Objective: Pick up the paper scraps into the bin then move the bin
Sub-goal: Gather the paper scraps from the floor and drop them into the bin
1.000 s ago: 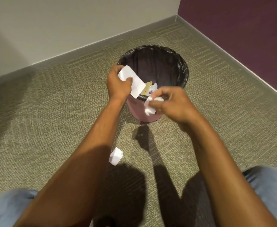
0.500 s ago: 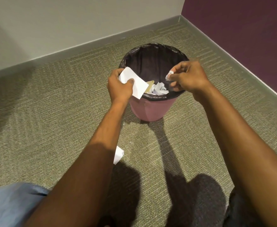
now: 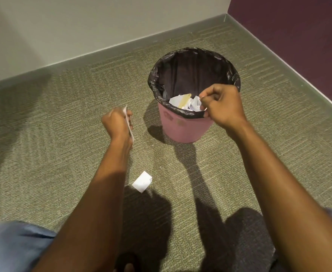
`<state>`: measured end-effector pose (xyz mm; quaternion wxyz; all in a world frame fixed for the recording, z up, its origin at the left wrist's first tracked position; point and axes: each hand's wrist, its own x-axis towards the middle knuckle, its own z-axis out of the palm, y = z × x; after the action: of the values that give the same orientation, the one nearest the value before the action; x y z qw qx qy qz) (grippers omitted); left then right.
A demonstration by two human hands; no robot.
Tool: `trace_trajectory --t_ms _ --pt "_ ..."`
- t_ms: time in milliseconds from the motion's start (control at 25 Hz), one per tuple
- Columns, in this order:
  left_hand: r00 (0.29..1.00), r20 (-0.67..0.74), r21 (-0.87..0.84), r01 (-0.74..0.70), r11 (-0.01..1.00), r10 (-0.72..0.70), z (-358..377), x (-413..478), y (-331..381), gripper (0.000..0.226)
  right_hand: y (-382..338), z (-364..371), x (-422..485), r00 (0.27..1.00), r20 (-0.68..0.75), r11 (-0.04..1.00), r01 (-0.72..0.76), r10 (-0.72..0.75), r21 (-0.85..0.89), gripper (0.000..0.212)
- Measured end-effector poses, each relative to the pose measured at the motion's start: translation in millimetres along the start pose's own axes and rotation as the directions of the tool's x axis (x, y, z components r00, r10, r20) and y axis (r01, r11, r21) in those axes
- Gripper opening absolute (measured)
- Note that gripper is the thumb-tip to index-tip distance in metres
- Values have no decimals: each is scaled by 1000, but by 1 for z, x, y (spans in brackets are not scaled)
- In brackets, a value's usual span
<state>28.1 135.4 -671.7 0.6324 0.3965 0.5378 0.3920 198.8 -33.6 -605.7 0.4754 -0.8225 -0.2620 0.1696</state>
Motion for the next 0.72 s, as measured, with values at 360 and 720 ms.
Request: trace_trajectory --t_ms 360,720 --pt "938 288 942 -242 233 -193 -103 -27 -191 53 1 25 -12 972 234 1000 26 -25 -2 12" --pt "960 273 957 -265 114 -57 -98 -35 -211 28 6 32 -18 926 377 1000 31 -30 2 11"
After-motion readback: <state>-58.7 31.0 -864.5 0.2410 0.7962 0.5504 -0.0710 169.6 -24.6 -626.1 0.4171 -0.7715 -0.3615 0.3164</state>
